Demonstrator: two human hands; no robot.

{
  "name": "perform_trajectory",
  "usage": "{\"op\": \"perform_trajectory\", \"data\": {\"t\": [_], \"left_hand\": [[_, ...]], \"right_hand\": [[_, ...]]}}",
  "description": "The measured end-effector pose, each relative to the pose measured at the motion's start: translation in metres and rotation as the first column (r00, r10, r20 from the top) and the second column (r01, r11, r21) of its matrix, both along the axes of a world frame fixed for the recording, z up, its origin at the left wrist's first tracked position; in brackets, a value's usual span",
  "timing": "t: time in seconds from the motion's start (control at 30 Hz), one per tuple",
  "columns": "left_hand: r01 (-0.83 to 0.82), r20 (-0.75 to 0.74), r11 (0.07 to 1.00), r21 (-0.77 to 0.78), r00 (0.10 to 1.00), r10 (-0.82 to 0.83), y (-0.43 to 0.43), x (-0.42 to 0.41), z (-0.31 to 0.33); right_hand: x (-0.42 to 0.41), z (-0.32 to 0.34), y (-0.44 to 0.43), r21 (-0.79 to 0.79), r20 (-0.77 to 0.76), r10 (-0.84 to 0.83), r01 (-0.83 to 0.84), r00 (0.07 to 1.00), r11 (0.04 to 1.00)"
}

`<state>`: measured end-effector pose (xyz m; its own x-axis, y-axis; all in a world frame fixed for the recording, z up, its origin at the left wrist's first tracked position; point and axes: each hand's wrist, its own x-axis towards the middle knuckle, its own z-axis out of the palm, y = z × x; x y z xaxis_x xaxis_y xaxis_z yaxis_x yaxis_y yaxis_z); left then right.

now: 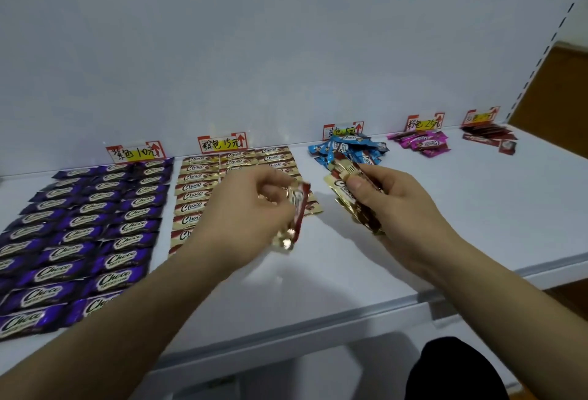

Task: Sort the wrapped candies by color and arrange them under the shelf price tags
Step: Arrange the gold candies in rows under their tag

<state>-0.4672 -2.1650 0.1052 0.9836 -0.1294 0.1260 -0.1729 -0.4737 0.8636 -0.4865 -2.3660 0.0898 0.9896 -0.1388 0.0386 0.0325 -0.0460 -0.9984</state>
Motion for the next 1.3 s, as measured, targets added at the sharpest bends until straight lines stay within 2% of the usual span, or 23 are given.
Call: {"op": "perform_trajectory", "data": {"t": [0.03, 0.07, 0.13, 0.17, 0.23, 0.27, 0.3, 0.37, 0.43, 0.47, 0.57, 0.6, 0.63, 0.67, 0.73, 0.8, 0.87, 0.97, 1.23, 1.3], "left_hand": [[-0.038, -0.135, 0.973, -0.23, 0.991, 0.007, -0.007, 0.004, 0.002], [-0.084, -0.262, 0.897, -0.435, 0.964, -0.036, -0.015, 0.006, 0.004], [-0.187, -0.409, 0.65, -0.737, 0.888, -0.208, -0.029, 0.003, 0.008], [-0.245, -0.43, 0.505, -0.828, 0.854, -0.291, -0.035, 0.0, 0.011], [-0.312, -0.391, 0.253, -0.916, 0.837, -0.383, -0.039, -0.004, 0.017], [-0.319, -0.357, 0.16, -0.934, 0.849, -0.389, -0.038, -0.006, 0.02], [-0.326, -0.335, 0.09, -0.941, 0.861, -0.382, -0.036, -0.007, 0.022], [-0.343, -0.326, 0.024, -0.939, 0.865, -0.381, -0.032, -0.007, 0.023], [-0.376, -0.359, 0.04, -0.926, 0.841, -0.406, -0.026, -0.006, 0.023], [-0.383, -0.376, 0.068, -0.921, 0.833, -0.405, -0.022, -0.003, 0.023], [-0.369, -0.424, 0.226, -0.901, 0.859, -0.288, -0.008, 0.006, 0.023], [-0.378, -0.441, 0.269, -0.886, 0.866, -0.236, 0.0, 0.009, 0.025], [-0.395, -0.457, 0.29, -0.872, 0.868, -0.194, 0.01, 0.012, 0.029], [-0.402, -0.463, 0.307, -0.863, 0.871, -0.161, 0.021, 0.016, 0.032], [-0.387, -0.463, 0.382, -0.839, 0.877, -0.13, 0.045, 0.025, 0.036], [-0.341, -0.449, 0.474, -0.811, 0.884, -0.132, 0.061, 0.034, 0.034], [-0.296, -0.432, 0.53, -0.795, 0.889, -0.151, 0.071, 0.041, 0.027], [-0.264, -0.43, 0.541, -0.799, 0.879, -0.206, 0.078, 0.044, 0.016], [-0.141, -0.312, 0.423, -0.895, 0.875, -0.37, 0.087, 0.036, 0.007], [-0.088, -0.31, 0.474, -0.876, 0.855, -0.415, 0.086, 0.036, 0.006]], "right_hand": [[0.001, 0.004, 0.01, 0.046, 0.039, 0.003, -0.005, 0.999, 0.999], [0.003, 0.007, 0.021, 0.041, 0.09, -0.003, -0.001, 0.996, 0.999], [0.008, 0.008, 0.042, -0.028, 0.18, -0.033, 0.039, 0.983, 0.999], [0.01, 0.007, 0.052, -0.052, 0.205, -0.049, 0.06, 0.978, 0.997], [0.014, 0.004, 0.069, -0.108, 0.231, -0.06, 0.087, 0.971, 0.99], [0.015, 0.004, 0.077, -0.164, 0.238, -0.06, 0.101, 0.969, 0.981], [0.015, 0.005, 0.085, -0.228, 0.243, -0.063, 0.12, 0.968, 0.966], [0.013, 0.007, 0.097, -0.343, 0.262, -0.073, 0.164, 0.962, 0.925], [0.011, 0.01, 0.105, -0.386, 0.279, -0.042, 0.152, 0.959, 0.91], [0.011, 0.011, 0.107, -0.359, 0.289, -0.021, 0.128, 0.957, 0.924], [0.016, 0.02, 0.09, -0.134, 0.366, -0.007, 0.06, 0.93, 0.989], [0.02, 0.021, 0.077, -0.116, 0.396, 0.007, 0.042, 0.918, 0.992], [0.023, 0.019, 0.062, -0.183, 0.41, 0.053, 0.025, 0.911, 0.983], [0.026, 0.015, 0.049, -0.342, 0.403, 0.128, 0.019, 0.906, 0.939], [0.031, -0.003, 0.031, -0.654, 0.344, 0.234, 0.053, 0.909, 0.755], [0.031, -0.021, 0.027, -0.785, 0.271, 0.248, 0.064, 0.93, 0.616], [0.031, -0.03, 0.028, -0.852, 0.271, 0.254, 0.108, 0.928, 0.513], [0.034, -0.032, 0.031, -0.895, 0.242, 0.273, 0.106, 0.931, 0.434], [0.036, -0.035, 0.028, -0.904, 0.257, 0.29, 0.123, 0.922, 0.408], [0.035, -0.034, 0.029, -0.892, 0.301, 0.277, 0.166, 0.913, 0.42]]}}
